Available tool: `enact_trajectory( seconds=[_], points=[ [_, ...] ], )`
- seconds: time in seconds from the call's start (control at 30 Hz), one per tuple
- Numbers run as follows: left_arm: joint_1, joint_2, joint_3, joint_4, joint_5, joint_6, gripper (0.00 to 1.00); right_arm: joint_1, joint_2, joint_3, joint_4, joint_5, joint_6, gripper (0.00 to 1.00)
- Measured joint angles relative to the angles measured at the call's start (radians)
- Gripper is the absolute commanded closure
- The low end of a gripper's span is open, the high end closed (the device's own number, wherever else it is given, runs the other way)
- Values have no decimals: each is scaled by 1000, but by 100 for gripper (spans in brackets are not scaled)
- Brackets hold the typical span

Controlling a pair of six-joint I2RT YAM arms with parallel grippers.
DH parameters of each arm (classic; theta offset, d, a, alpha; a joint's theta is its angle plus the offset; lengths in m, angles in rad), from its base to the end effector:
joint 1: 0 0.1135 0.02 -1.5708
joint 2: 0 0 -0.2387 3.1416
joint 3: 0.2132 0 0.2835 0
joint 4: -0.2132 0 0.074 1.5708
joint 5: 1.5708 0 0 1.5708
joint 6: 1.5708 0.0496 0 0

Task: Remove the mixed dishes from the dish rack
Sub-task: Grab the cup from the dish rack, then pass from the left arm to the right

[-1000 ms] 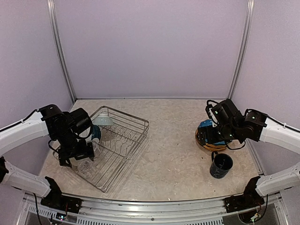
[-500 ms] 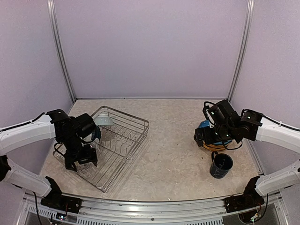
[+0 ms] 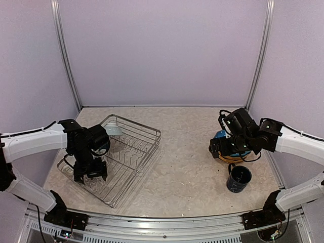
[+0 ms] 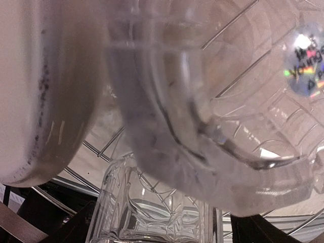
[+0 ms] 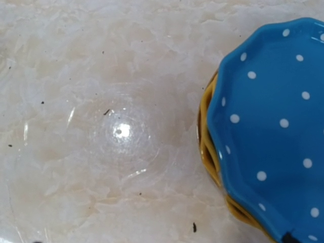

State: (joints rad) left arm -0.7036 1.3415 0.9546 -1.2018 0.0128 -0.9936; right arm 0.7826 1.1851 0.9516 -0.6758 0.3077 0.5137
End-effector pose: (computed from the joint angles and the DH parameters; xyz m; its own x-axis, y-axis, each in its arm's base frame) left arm 0.1847 -0.1575 0.1734 -0.9580 -0.2861 0.0205 -0.2860 0.9582 0.0080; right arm 0.2149 0.1925 0.2332 -0.7527 -0.0880 -0.6525 -0.1954 0.9762 0.0937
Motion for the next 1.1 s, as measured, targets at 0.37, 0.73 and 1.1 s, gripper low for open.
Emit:
enact_trajectory(
  seconds=[0.37,0.73,1.1],
  points=[
    [-27,5,13,-8,-45,41,51,0,0,7,4,-2,3,0],
    [-40,-104,150,-47,-5,132,61,0,2,48,47,-22,30,0],
    [-40,-148,266,77,149,276,65,0,2,45,183,-124,66,0]
  ],
)
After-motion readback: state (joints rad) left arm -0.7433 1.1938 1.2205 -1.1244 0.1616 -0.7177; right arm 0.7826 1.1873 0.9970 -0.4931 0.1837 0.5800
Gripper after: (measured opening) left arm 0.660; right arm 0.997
